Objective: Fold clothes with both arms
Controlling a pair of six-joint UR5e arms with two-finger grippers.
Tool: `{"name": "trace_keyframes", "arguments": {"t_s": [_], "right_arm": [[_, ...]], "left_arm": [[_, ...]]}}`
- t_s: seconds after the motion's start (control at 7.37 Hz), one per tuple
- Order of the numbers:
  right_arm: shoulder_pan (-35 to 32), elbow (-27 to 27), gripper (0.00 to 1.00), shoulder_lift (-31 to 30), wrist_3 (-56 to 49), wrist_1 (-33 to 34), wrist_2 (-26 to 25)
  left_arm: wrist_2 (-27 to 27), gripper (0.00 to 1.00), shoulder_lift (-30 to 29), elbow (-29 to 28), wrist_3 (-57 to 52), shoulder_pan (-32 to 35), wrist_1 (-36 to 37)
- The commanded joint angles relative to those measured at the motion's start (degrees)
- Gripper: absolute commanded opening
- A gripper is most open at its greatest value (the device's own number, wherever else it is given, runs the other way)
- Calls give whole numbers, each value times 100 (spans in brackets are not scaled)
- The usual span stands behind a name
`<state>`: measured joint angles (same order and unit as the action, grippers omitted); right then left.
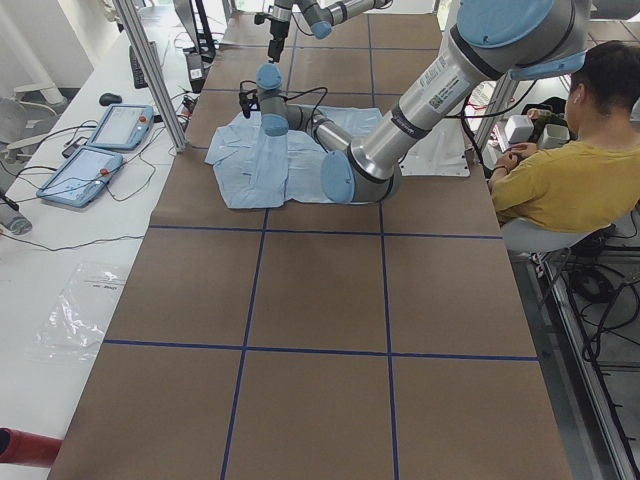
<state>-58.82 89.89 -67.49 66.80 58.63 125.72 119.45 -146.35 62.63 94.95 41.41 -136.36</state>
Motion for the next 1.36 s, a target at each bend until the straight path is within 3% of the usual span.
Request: {"name": "trace_keyframes", "arguments": {"t_s": [0.0,0.27,0.41,0.54,0.81,0.95,1.09,1.22], "right_arm": [[-33,116,100,-124,-27,-1,14],[185,221,100,-151,113,-10,-161],[361,291,100,-237,114,-1,-223],[623,397,100,-308,210,-1,-285],[1727,1009,100,-578,1532,60,-1291],[2264,1500,99,-1033,1886,78,-1461],[3000,2131,99,-1534,2785,87,-1854],[3904,2660,98,-1991,3325,113,-2763]], "left_arm": [[-666,0,-733,-460,207,-334,-22],[-854,71,-886,-551,208,-520,-153],[-845,88,-869,-542,199,-529,-163],[-853,99,-799,-411,252,-520,-163],[-801,93,468,1146,182,-476,-119],[-801,92,946,1711,147,-415,-110],[-801,91,1281,1995,-19,-284,-110],[-757,91,1598,2181,-351,-117,-110]]}}
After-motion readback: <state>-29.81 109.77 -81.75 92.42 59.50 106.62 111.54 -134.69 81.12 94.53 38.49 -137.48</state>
